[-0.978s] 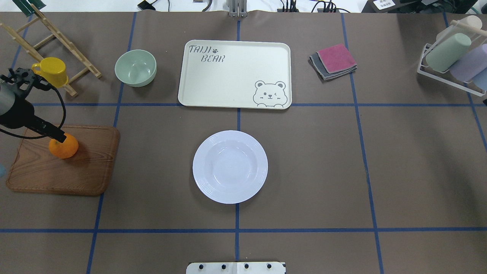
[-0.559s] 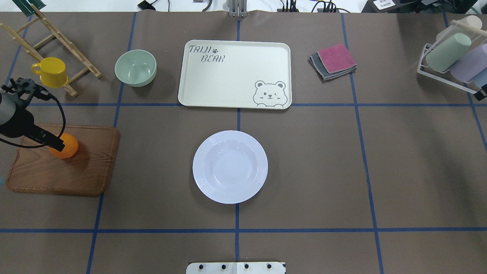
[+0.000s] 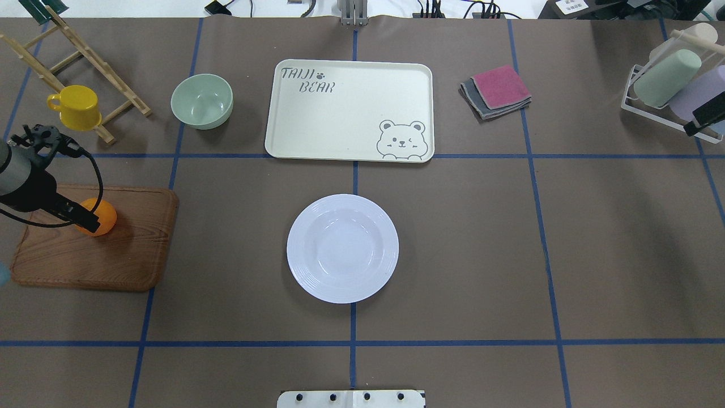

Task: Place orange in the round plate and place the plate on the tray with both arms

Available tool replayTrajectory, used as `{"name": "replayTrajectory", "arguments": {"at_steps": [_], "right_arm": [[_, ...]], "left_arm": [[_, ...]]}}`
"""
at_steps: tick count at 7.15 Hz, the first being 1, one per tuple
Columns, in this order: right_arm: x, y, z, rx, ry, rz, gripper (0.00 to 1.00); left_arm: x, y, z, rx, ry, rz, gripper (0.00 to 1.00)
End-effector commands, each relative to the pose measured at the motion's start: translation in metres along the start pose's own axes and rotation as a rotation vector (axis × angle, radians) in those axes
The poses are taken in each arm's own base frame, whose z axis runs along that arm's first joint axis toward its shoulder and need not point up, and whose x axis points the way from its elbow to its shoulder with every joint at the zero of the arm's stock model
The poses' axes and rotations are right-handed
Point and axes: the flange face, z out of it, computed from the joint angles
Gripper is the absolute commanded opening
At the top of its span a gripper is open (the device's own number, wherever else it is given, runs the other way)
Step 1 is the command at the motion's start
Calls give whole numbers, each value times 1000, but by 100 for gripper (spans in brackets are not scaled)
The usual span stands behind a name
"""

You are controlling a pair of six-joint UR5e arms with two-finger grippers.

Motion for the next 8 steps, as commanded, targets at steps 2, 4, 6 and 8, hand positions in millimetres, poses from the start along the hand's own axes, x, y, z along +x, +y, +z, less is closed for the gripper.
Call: {"name": "replayTrajectory", "arguments": {"at_steps": [2, 4, 6, 8], "right_arm": [[-10, -30, -1, 2, -14, 153, 100], [-15, -30, -5, 10, -16, 144, 100], [-14, -30, -3, 6, -15, 147, 100], [-12, -30, -2, 4, -15, 149, 100]], "left_arm": [[1, 0, 1, -2, 1, 1, 100], [7, 2, 9, -15, 1, -8, 100], [5, 1, 15, -25, -4, -11, 100], [5, -1, 21, -32, -4, -9, 100]]}}
